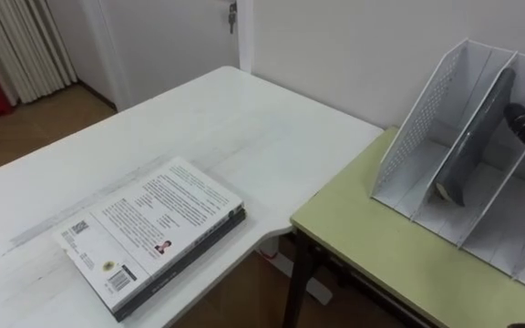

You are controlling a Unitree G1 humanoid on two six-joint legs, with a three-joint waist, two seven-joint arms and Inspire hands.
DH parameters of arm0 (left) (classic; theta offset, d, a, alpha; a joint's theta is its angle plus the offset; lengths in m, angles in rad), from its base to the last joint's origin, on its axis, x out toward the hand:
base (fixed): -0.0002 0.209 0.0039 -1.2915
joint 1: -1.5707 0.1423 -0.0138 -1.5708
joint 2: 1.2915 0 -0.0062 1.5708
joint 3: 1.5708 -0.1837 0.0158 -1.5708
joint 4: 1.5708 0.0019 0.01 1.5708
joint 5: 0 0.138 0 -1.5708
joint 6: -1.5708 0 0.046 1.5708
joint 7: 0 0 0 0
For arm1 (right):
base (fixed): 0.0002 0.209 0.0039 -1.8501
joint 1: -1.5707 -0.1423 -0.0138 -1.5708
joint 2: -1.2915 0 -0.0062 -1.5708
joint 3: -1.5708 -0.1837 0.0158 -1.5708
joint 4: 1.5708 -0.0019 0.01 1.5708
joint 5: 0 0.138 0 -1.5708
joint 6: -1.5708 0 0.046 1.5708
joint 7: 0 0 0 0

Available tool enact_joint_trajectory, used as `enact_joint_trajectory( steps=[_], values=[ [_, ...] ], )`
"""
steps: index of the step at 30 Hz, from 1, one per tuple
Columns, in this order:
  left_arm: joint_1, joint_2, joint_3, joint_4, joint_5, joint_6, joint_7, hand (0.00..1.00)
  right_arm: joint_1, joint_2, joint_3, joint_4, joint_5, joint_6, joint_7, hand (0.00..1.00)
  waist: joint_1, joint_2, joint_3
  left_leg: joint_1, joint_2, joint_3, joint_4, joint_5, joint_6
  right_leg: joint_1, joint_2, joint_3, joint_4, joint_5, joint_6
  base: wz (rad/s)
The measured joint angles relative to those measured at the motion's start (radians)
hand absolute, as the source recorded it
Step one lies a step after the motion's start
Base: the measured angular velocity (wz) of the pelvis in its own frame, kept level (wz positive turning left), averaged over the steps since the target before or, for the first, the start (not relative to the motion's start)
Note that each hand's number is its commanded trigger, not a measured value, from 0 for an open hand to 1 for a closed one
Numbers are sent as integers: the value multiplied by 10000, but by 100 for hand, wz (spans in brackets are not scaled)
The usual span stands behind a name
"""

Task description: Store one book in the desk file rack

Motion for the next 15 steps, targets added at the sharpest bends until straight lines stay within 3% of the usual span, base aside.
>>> enact_joint_trajectory(
  steps=[8, 15],
  values=[
    [74, -6, -3, 124, -84, -288, -231, 0, 4, -7, 9, -1546, 30, -60, 530, 0, -136, -18, 9, 21, 1, -9, 0, 1, 1, -7, 10, 11, -22, -1, 1, 0],
    [201, 59, 22, 69, -72, -329, -306, 0, 718, -13, 334, -3685, 645, -90, 3218, 0, -331, -83, 10, 14, 13, 31, -8, 0, 0, -21, 11, 48, -20, -2, 1, -2]
  ],
)
